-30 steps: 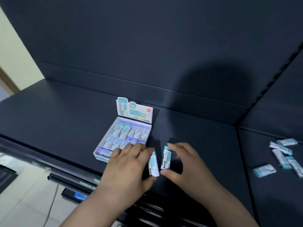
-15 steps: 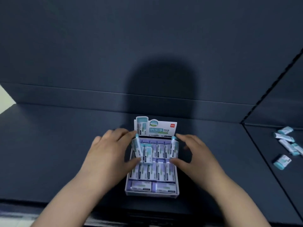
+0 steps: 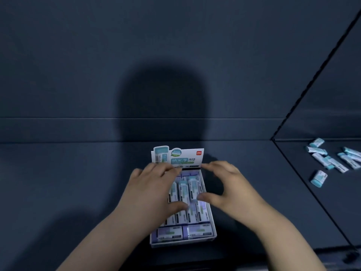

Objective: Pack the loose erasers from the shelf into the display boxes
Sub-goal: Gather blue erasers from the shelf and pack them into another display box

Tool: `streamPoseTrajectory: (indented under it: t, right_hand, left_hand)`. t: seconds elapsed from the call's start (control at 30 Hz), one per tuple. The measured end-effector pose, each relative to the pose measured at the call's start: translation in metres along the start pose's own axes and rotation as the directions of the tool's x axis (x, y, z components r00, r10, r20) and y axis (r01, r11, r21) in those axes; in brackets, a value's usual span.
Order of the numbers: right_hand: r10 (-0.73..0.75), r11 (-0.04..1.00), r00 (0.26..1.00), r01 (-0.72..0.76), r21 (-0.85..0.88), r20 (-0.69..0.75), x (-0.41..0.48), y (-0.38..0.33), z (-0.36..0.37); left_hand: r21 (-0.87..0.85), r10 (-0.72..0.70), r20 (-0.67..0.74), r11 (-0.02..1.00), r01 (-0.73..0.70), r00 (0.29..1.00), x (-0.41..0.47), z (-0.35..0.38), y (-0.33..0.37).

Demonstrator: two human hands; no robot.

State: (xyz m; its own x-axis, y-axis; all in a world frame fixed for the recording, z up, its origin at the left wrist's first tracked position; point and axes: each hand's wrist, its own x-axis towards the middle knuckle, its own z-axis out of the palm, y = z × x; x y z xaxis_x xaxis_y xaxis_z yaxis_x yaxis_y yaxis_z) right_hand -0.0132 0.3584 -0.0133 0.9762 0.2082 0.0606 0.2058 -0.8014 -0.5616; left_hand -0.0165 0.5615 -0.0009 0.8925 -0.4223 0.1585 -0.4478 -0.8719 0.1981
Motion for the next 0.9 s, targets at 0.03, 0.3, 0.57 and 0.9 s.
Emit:
streamPoseTrajectory:
  t: [0.03, 0.3, 0.57, 0.9]
  right_hand:
    - [0.001, 1.000, 1.000, -0.002, -0.006, -0.010, 0.000, 0.001, -0.001]
    - [-0.011, 1.000, 0.999, 0.010, -0.014, -0.052, -0.012, 0.010, -0.007]
    - [-0.025, 0.992, 0.999, 0.021, -0.124, -0.032, -0.041, 0.045, -0.040]
    - [-0.044, 0.956, 0.995, 0.069, -0.284, 0.094, -0.077, 0.144, -0.129]
  left_hand:
    - [0.015, 0.001, 0.006, 1.000, -0.001, 1.000, 0.000, 0.000, -0.002]
    - [0.037, -0.001, 0.046, 0.999, 0.000, 0.999, 0.006, 0.000, 0.012]
    - [0.132, 0.056, 0.054, 0.989, -0.062, 0.997, 0.026, 0.004, 0.073]
    - [0.142, -0.010, 0.024, 0.990, 0.007, 1.000, 0.069, 0.045, 0.205]
